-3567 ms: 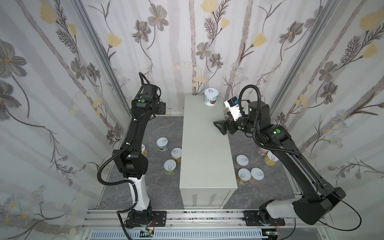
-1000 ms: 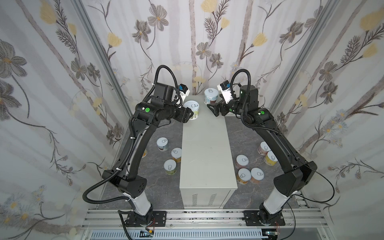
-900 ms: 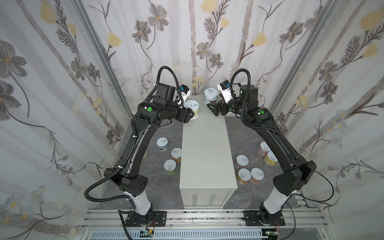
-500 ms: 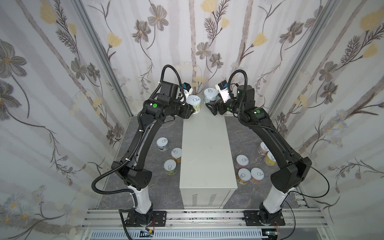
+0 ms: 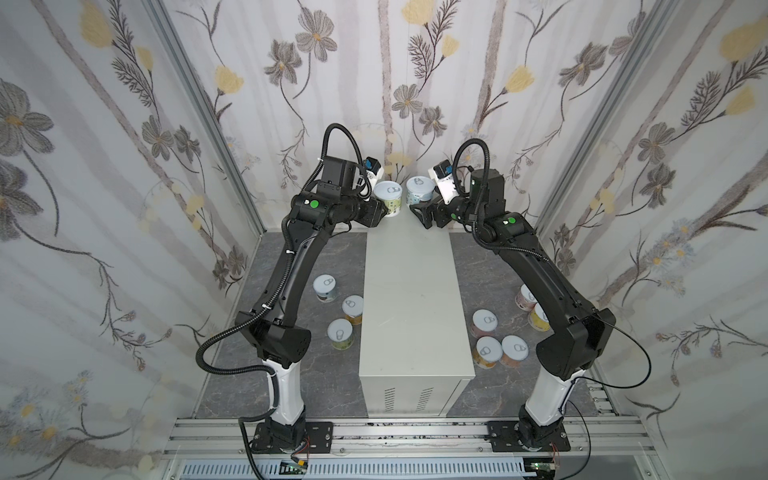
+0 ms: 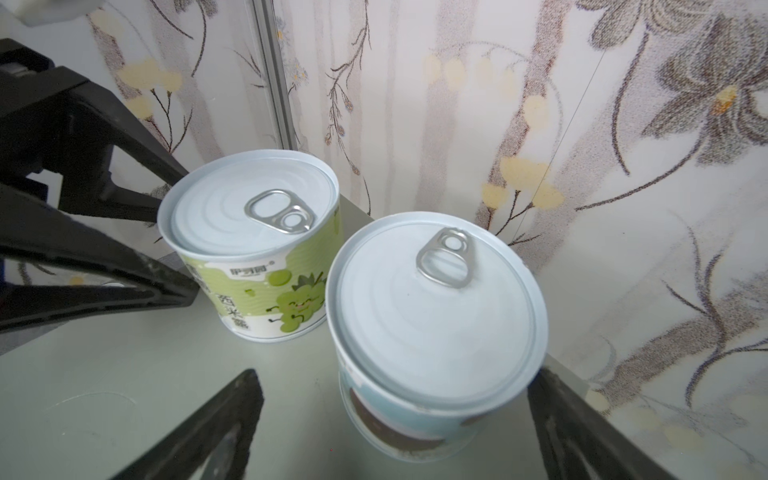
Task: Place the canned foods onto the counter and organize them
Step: 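Lower the green can beside the blue can and open the left gripper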
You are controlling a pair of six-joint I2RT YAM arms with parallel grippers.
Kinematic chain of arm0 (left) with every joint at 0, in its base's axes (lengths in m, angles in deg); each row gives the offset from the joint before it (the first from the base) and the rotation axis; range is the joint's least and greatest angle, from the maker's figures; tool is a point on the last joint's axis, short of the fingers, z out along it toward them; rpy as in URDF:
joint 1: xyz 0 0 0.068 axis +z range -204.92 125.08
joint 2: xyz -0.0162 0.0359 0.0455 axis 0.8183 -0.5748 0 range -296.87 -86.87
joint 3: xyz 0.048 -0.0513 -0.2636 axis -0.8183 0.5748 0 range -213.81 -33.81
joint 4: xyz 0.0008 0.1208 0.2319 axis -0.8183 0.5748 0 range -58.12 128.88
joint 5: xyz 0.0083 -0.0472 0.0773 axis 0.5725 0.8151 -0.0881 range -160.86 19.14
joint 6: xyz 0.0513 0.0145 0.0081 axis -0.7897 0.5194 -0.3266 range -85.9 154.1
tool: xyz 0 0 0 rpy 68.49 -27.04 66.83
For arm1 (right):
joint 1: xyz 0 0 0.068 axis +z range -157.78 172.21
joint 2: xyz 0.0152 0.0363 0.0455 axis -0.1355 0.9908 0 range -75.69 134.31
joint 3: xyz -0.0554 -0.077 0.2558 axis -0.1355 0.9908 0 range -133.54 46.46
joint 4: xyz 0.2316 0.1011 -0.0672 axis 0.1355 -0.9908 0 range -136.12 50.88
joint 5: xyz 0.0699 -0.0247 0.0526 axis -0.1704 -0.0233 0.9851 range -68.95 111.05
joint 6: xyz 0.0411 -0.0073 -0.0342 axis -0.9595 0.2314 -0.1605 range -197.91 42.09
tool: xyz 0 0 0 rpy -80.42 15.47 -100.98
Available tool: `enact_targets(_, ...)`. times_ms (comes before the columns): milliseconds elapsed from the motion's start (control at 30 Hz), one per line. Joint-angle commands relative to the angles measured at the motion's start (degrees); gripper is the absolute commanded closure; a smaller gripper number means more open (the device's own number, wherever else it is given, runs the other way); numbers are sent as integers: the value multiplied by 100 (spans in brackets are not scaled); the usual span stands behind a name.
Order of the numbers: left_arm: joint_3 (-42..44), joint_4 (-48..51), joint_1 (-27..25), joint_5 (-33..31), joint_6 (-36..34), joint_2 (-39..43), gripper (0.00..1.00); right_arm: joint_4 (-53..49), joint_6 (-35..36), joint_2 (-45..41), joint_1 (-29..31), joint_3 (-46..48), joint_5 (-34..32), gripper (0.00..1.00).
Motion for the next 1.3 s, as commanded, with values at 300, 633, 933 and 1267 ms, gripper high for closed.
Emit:
enact_targets(300,-204,-493,44,172,-247,-198,52,146,92,67,-43,-50,-32,2)
enact_targets(633,-213,-730,43,506,-358,-328,58,136,93,67,-77,-37,-31,5)
enact_targets(933,-228,-785,44,603,-332,-354,59,154,72,76,-91,2,-22,5)
enact_targets(1267,-222,-663,44,579,-317,-247,51,172,50,125,-98,3,-20,5)
